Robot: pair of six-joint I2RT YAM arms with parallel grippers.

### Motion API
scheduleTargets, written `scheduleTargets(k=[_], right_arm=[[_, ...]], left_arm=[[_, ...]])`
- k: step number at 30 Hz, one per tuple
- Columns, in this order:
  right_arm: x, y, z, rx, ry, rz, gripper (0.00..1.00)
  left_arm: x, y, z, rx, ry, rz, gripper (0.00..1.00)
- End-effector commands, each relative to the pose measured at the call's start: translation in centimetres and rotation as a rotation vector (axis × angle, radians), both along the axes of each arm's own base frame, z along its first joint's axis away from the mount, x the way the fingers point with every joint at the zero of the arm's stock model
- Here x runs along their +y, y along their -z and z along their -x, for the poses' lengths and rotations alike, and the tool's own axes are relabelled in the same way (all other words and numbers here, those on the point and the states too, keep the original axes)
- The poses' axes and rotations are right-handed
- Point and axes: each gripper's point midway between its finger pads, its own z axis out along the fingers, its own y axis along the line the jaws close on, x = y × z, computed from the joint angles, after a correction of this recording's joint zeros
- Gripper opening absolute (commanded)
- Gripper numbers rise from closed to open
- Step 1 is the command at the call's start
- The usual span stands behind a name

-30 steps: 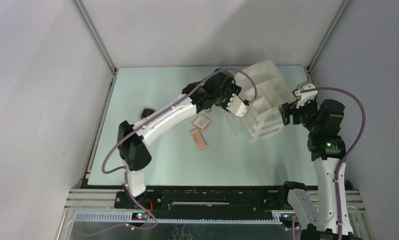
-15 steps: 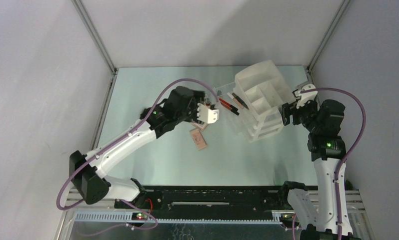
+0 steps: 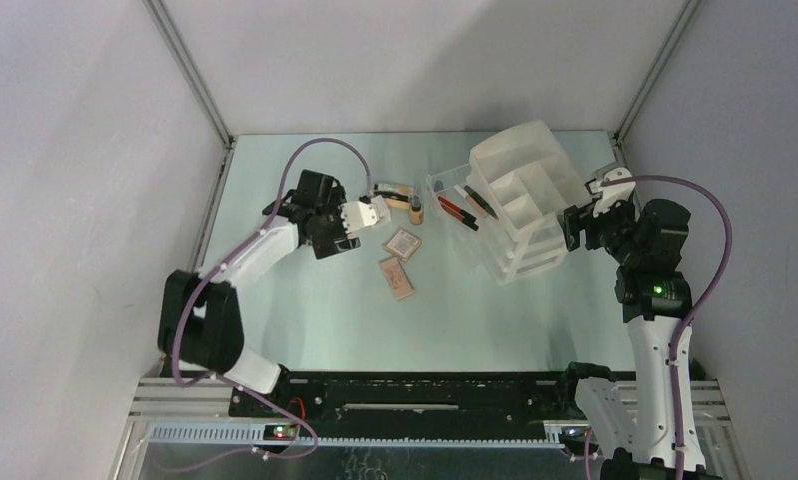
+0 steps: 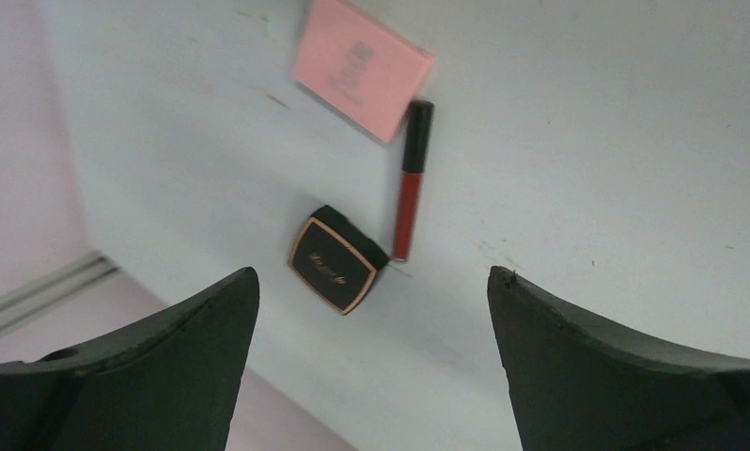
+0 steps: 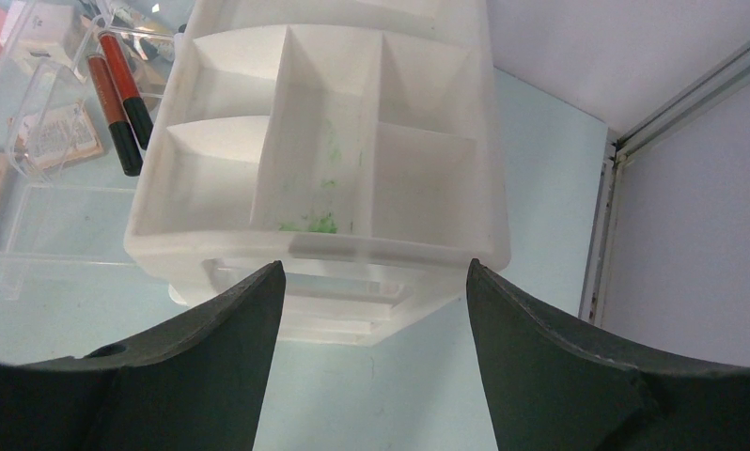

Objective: Organize the makeup
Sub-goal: Pick up the makeup from the center of the board.

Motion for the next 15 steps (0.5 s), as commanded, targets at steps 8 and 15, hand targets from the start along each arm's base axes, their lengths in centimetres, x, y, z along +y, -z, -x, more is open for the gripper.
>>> scheduleTargets(k=[8,15], right_arm=[[0.0,0.0,-0.2,-0.007,-0.005,0.009,0.8],[-0.1,0.2,-0.3,-0.003,-0.002,0.01,0.8]], left_arm=[[1.9,2.6,-4.0,0.225,-0.066,0.082,0.97],[2.2,4.7,-4.6,0.341,-0.032,0.05,0.94]])
